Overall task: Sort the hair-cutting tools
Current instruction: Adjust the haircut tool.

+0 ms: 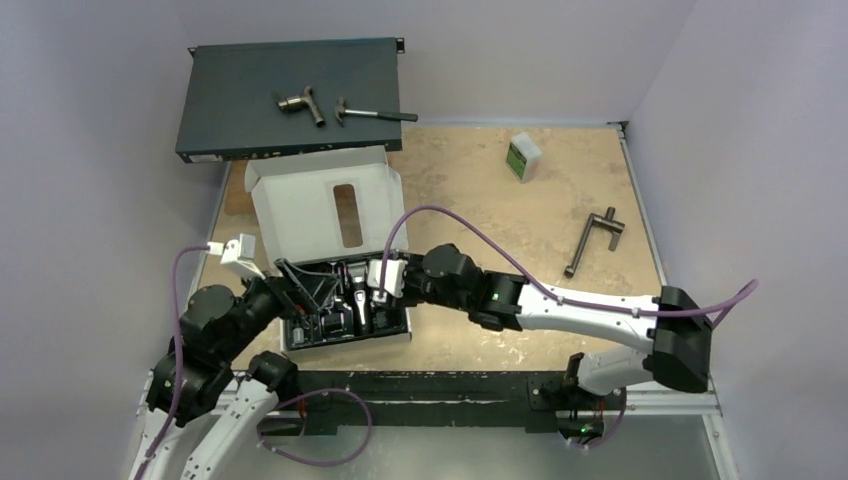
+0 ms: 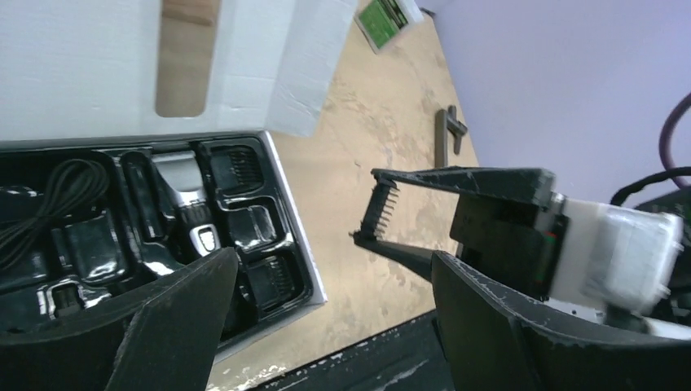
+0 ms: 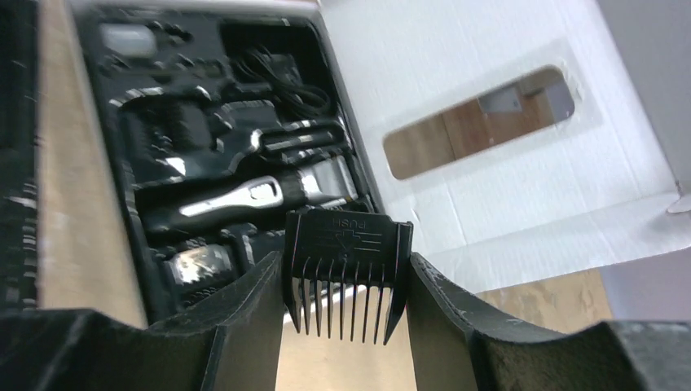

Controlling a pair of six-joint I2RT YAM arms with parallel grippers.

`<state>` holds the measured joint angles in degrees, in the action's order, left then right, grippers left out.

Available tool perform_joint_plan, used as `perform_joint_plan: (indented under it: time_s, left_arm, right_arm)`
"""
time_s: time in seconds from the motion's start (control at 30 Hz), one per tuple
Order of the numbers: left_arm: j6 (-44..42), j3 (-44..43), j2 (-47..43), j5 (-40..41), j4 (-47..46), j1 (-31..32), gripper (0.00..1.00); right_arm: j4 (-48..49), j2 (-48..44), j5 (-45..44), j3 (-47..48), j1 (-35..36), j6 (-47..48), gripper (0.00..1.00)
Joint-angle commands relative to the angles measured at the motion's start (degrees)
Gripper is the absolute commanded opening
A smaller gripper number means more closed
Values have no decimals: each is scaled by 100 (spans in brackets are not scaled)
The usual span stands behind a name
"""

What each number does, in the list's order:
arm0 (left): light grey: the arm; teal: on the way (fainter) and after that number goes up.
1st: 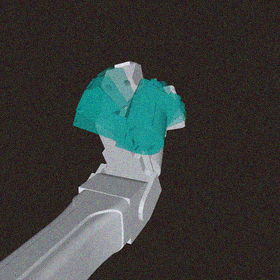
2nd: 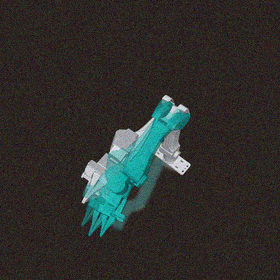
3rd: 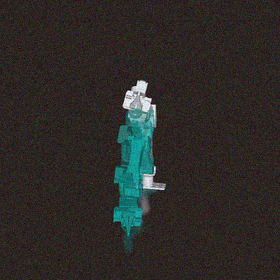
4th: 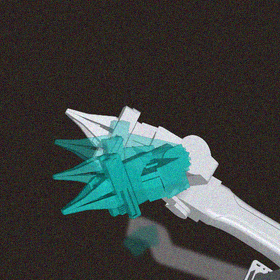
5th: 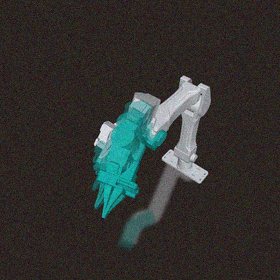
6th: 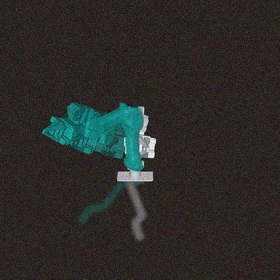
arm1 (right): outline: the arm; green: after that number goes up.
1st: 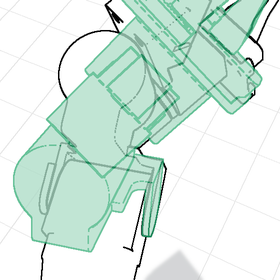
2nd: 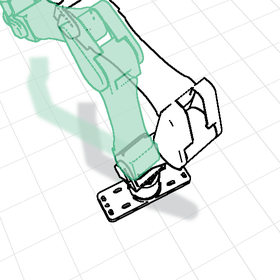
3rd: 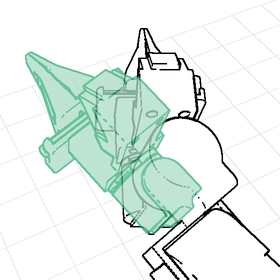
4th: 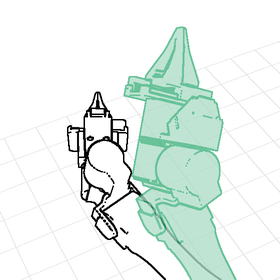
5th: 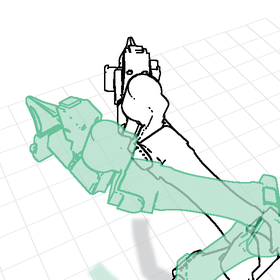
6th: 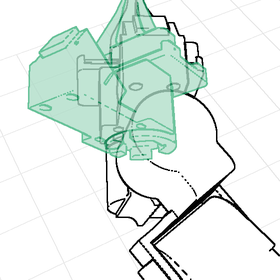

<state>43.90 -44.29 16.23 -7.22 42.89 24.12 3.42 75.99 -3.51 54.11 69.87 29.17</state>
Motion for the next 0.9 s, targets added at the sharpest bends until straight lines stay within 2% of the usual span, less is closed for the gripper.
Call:
perform_joint_plan:
  time_s: [0.0,0.13,0.23,0.3,0.4,0.53,0.7,0.87]
  left_arm:
    - [-21,-181,-128,864,534,-22,89]
    - [33,-45,-272,864,631,-21,89]
    - [31,58,-329,898,716,-22,91]
    - [40,151,-310,817,718,-21,93]
    - [-18,303,-311,238,464,-22,95]
    - [-58,519,-249,-536,-59,-21,95]
    - [9,864,67,-1499,-850,-26,92]
    - [399,1182,250,-2069,-1749,-24,84]
  right_arm:
    - [-501,586,332,481,-444,519,0]
    - [-1301,1447,576,1239,-483,774,0]
    - [-1554,1711,514,1622,-468,717,0]
    - [-1333,1462,659,1419,-349,527,0]
    - [-876,914,489,833,33,454,0]
    - [-799,334,188,432,605,308,0]
    - [-556,-298,278,231,848,-56,0]
    - [-609,-431,215,229,984,-40,0]
